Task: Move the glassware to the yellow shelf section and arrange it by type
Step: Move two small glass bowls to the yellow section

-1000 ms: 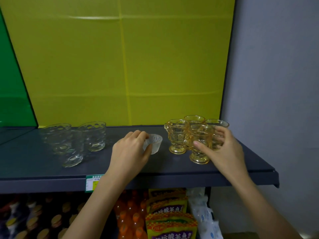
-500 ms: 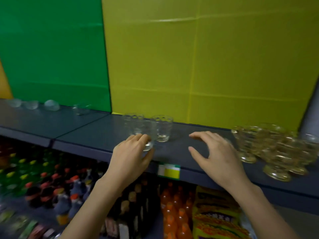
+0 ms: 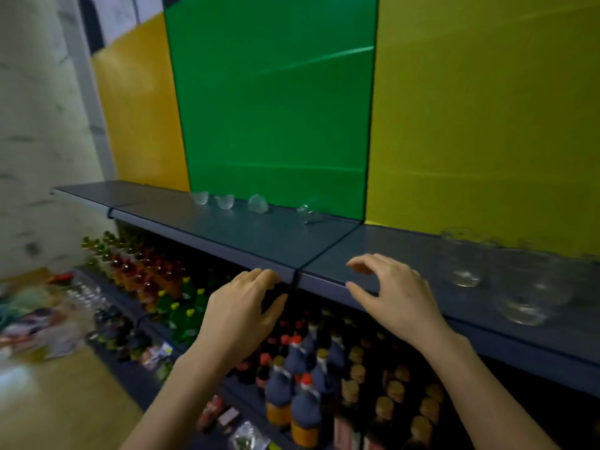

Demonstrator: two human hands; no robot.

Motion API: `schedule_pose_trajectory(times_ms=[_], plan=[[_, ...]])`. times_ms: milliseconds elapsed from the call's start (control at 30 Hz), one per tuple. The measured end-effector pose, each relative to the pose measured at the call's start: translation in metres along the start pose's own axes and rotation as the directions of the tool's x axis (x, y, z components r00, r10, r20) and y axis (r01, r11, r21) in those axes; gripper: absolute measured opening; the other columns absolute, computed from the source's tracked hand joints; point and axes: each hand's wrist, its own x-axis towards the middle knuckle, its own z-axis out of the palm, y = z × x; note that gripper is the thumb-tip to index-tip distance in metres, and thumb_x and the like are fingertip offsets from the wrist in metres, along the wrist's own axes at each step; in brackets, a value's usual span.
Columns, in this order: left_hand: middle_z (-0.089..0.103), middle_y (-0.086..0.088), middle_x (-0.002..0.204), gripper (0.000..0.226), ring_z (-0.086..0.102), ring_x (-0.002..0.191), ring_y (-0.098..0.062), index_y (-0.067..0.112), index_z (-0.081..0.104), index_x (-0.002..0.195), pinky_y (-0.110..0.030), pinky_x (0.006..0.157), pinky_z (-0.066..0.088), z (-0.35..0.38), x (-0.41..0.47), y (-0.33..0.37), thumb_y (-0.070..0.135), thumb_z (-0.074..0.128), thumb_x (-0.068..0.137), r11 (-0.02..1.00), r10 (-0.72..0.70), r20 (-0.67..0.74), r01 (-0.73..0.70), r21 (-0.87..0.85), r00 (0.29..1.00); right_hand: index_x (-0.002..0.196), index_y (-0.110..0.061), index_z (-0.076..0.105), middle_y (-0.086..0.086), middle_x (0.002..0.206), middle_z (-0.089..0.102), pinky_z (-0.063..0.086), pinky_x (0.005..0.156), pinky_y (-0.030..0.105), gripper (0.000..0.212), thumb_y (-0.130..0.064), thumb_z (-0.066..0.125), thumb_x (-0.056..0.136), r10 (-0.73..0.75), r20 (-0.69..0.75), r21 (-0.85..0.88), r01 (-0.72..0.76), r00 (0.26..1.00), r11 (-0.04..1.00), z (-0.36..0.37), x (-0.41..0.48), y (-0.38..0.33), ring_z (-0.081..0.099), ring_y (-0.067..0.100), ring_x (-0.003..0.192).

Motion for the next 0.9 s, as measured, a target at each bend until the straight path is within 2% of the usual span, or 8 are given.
schedule_pose_trajectory(times_ms=[133, 300, 500, 733, 900], plan=[[0.067, 0.003, 0.094, 0.038, 0.064, 0.088, -0.020, 0.019, 0.061, 0.100, -0.032, 0.059, 0.050, 0.000, 0.001, -0.071, 0.045, 0.043, 0.080, 1.000, -0.023, -0.026, 0.022, -0.022, 0.999, 0.116, -0.031, 0.055, -0.013, 0.117, 0.061, 0.049, 0.088, 0.034, 0.030, -0.039, 0.056, 0.087, 0.015, 0.032, 0.022, -0.016, 0.999, 1.000, 0.045, 0.047, -0.043, 0.056, 0.011, 0.110], [0.063, 0.005, 0.108, 0.031, 0.058, 0.101, -0.016, 0.020, 0.056, 0.111, -0.026, 0.065, 0.042, 0.004, 0.018, -0.135, 0.039, 0.050, 0.088, 0.997, -0.049, -0.049, 0.045, -0.066, 0.998, 0.116, -0.029, 0.055, -0.012, 0.115, 0.061, 0.049, 0.086, 0.034, 0.031, -0.040, 0.055, 0.087, 0.028, 0.078, 0.002, -0.028, 0.997, 1.000, 0.086, 0.101, -0.076, 0.057, 0.012, 0.106], [0.062, 0.006, 0.109, 0.027, 0.056, 0.100, -0.014, 0.020, 0.056, 0.108, -0.025, 0.063, 0.041, 0.024, 0.052, -0.199, 0.038, 0.049, 0.088, 0.991, -0.095, -0.054, 0.089, -0.105, 0.994, 0.114, -0.029, 0.056, -0.010, 0.112, 0.063, 0.049, 0.087, 0.037, 0.030, -0.040, 0.055, 0.086, 0.018, 0.130, -0.019, -0.015, 0.991, 1.000, 0.133, 0.170, -0.095, 0.058, 0.013, 0.105], [0.062, 0.003, 0.109, 0.029, 0.057, 0.103, -0.017, 0.019, 0.055, 0.107, -0.031, 0.075, 0.045, 0.064, 0.120, -0.279, 0.038, 0.051, 0.087, 0.992, -0.099, -0.060, 0.093, -0.088, 0.993, 0.113, -0.024, 0.059, -0.005, 0.110, 0.065, 0.050, 0.088, 0.037, 0.032, -0.038, 0.059, 0.084, 0.020, 0.189, -0.066, -0.008, 0.982, 0.998, 0.190, 0.273, -0.097, 0.060, 0.016, 0.103], [0.061, 0.003, 0.112, 0.031, 0.056, 0.103, -0.019, 0.018, 0.054, 0.108, -0.033, 0.075, 0.044, 0.095, 0.181, -0.336, 0.040, 0.051, 0.086, 0.986, -0.133, -0.050, 0.127, -0.110, 0.990, 0.115, -0.022, 0.059, -0.002, 0.116, 0.065, 0.049, 0.092, 0.038, 0.035, -0.035, 0.060, 0.082, 0.080, 0.236, -0.124, -0.051, 0.969, 0.991, 0.226, 0.351, -0.087, 0.059, 0.020, 0.107]])
